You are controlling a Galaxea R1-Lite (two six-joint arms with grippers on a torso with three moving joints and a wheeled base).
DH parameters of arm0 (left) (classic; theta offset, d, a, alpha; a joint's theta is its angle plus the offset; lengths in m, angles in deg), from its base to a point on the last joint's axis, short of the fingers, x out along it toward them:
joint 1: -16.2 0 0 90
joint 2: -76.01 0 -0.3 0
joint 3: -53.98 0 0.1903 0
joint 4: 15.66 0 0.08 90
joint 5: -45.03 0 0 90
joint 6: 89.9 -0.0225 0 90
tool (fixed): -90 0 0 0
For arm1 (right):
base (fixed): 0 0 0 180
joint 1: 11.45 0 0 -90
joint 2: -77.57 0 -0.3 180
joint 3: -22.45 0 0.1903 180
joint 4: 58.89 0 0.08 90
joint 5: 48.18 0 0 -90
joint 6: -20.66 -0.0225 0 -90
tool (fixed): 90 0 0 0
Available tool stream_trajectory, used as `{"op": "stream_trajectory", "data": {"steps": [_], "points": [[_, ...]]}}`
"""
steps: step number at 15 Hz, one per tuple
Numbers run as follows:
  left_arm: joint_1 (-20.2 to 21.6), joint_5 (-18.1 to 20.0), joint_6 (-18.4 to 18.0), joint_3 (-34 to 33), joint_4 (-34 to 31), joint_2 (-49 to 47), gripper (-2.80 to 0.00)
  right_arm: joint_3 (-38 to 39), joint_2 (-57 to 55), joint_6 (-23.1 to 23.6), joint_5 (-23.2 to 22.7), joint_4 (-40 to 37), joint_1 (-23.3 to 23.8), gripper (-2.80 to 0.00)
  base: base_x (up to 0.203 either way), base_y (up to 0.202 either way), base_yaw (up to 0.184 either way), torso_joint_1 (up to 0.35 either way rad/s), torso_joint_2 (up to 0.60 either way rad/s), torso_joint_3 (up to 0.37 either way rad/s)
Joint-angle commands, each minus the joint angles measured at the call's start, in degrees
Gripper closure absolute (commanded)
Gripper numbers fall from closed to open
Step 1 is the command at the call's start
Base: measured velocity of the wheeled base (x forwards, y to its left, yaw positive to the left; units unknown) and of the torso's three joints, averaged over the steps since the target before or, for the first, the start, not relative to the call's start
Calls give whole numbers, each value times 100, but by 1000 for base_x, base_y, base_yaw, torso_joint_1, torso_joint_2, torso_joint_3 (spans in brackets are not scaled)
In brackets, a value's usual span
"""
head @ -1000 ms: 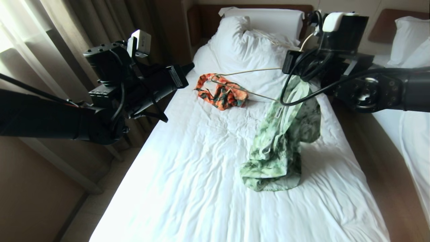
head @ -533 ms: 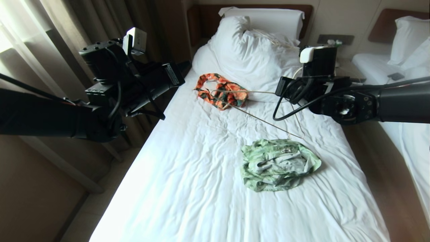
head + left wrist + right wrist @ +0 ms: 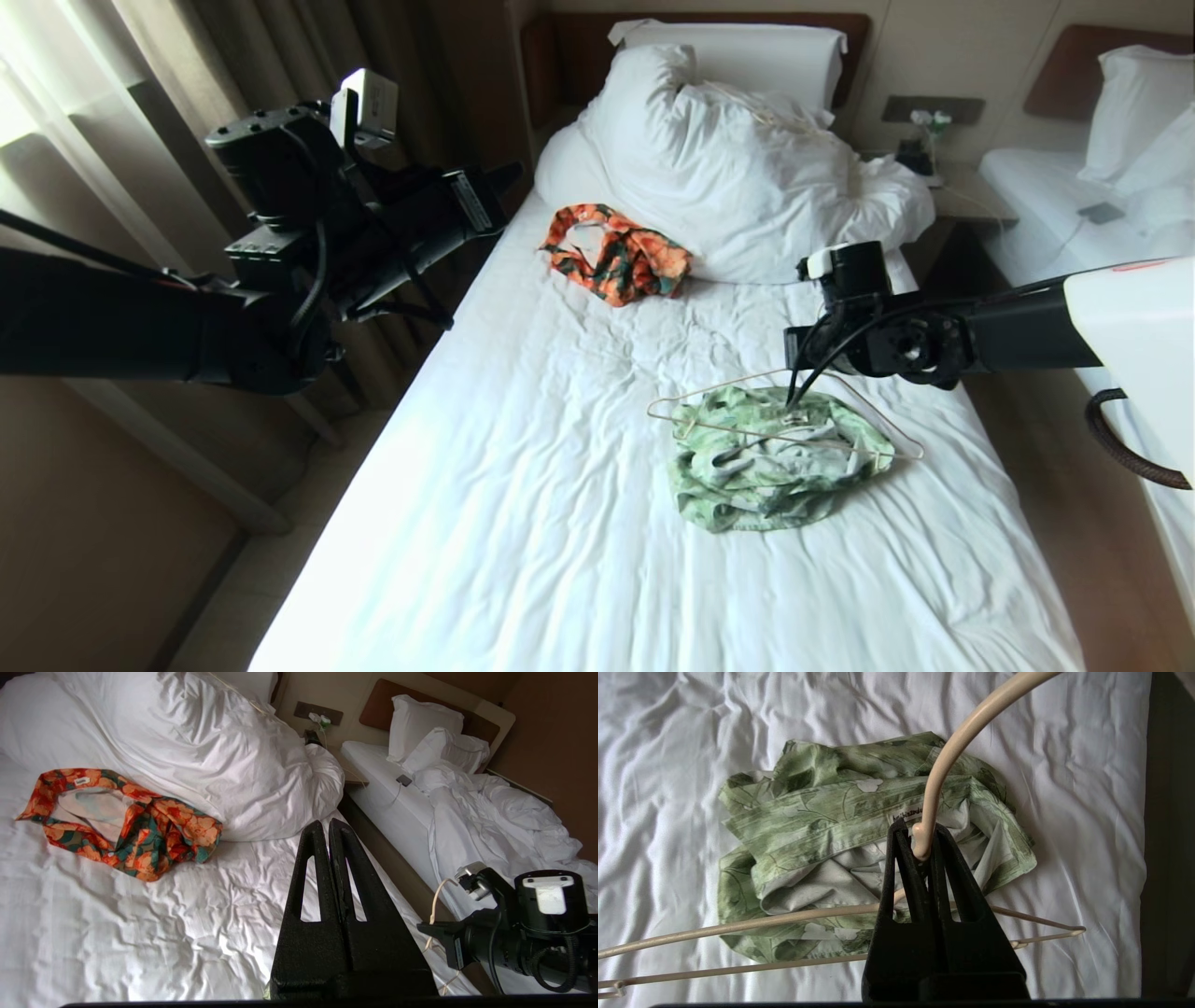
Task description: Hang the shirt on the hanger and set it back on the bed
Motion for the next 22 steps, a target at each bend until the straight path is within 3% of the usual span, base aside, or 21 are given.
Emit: {"op": "stream_trajectory", "data": {"steps": [1, 9, 10, 18, 19, 22], "points": [[2, 10, 5, 7, 28, 39, 0, -153, -616, 303, -93, -21, 148, 0, 0, 0, 0, 0, 0, 0], [79, -95, 22, -1, 33, 230, 0, -659, -1418, 1360, -53, 16, 158, 0, 0, 0, 0, 0, 0, 0], [90, -87, 31, -1, 28, 258, 0, -695, -1423, 1361, -50, 16, 158, -280, 0, 0, 0, 0, 0, 0], [143, -65, 137, -18, 122, 346, 0, -552, -1320, 1345, 327, -43, 123, -280, 0, 0, 0, 0, 0, 0], [151, -58, 178, -9, 140, 320, 0, -504, -1210, 1313, 355, -16, 111, 0, 0, 0, 0, 0, 0, 0], [268, -36, 193, 41, 132, 333, 0, -203, -572, 1170, 430, -43, -18, 0, 0, 0, 0, 0, 0, 0]]}}
